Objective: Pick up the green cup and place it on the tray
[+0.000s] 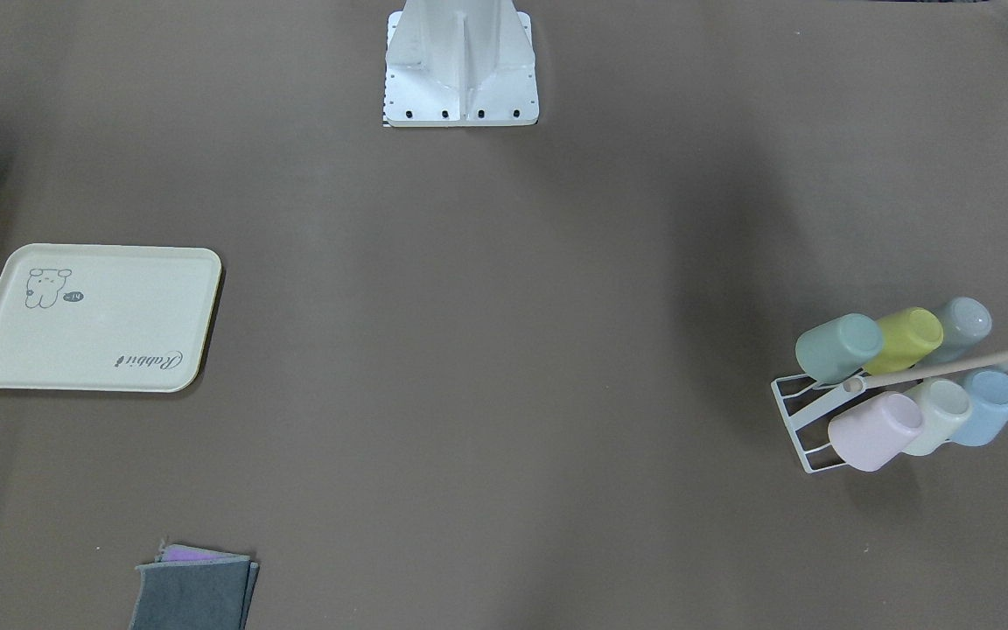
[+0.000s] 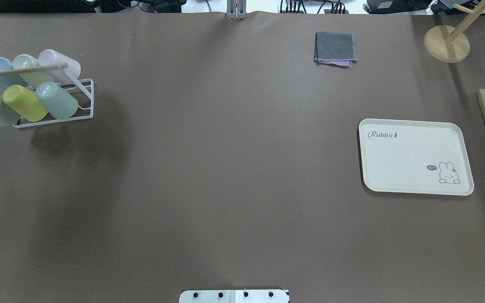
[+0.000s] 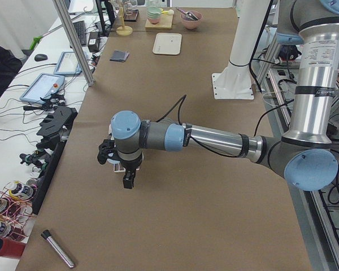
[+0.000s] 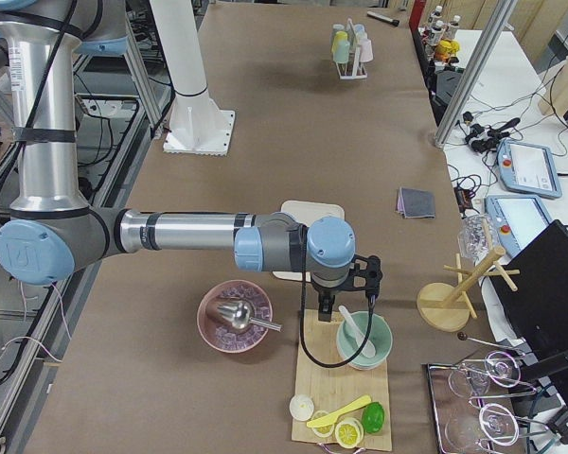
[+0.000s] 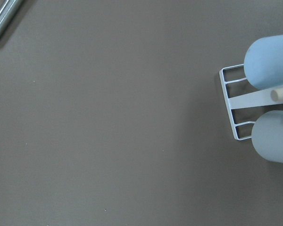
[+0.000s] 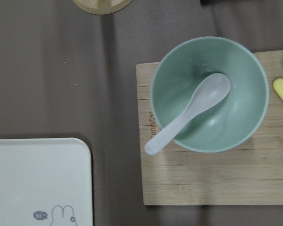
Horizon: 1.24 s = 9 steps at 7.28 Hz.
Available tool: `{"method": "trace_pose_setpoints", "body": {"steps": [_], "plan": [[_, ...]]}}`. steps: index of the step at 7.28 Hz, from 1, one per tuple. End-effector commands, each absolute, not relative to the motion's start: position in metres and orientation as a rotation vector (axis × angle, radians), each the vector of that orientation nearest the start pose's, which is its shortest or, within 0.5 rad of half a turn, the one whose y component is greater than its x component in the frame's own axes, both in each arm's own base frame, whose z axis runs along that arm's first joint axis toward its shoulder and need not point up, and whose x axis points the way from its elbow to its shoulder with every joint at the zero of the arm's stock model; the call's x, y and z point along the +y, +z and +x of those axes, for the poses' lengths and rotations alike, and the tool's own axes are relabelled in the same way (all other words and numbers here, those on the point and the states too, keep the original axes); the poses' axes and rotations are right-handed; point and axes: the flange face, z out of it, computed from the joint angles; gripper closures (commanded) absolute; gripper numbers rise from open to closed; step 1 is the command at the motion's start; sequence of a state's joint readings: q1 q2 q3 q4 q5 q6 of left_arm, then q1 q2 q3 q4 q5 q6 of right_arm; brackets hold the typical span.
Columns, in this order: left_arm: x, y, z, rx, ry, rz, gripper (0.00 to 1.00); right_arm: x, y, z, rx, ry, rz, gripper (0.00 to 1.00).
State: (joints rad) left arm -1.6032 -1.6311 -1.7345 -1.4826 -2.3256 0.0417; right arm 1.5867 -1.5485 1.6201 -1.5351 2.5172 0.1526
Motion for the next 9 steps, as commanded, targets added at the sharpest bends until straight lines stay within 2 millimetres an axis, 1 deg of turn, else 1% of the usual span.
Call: {"method": "trace_pose_setpoints", "body": {"steps": [1,2,3,4,5,6,7,8,9], "plan": [[-0.5,0.494,-0.078,0.731,0.114,0.275,0.02,-0.548,0.601,0.036,-0.968,0.081,0.031,0.01],[-0.503,0.475,-0.05,0.733,0.181,0.292,0.02,-0.553,0.612,0.025,-0.977,0.099,0.033,0.01],[-0.512,0.445,-0.016,0.732,0.265,0.325,0.02,-0.554,0.634,0.016,-1.004,0.119,0.032,0.01],[-0.514,0.427,0.026,0.666,0.356,0.345,0.02,-0.561,0.631,-0.004,-1.016,0.163,0.014,0.02],[-0.506,0.405,0.07,0.509,0.553,0.427,0.02,-0.576,0.606,-0.041,-1.026,0.175,0.003,0.02],[-0.507,0.395,0.074,0.416,0.721,0.497,0.02,-0.588,0.592,-0.064,-1.023,0.181,-0.012,0.02],[-0.504,0.38,0.078,0.369,0.843,0.559,0.02,-0.589,0.592,-0.074,-1.014,0.17,-0.017,0.02],[-0.493,0.366,0.098,0.306,0.947,0.605,0.02,-0.581,0.606,-0.074,-1.011,0.177,-0.041,0.02],[-0.477,0.347,0.136,0.203,1.042,0.647,0.02,-0.56,0.629,-0.076,-1.02,0.155,-0.026,0.03]]}}
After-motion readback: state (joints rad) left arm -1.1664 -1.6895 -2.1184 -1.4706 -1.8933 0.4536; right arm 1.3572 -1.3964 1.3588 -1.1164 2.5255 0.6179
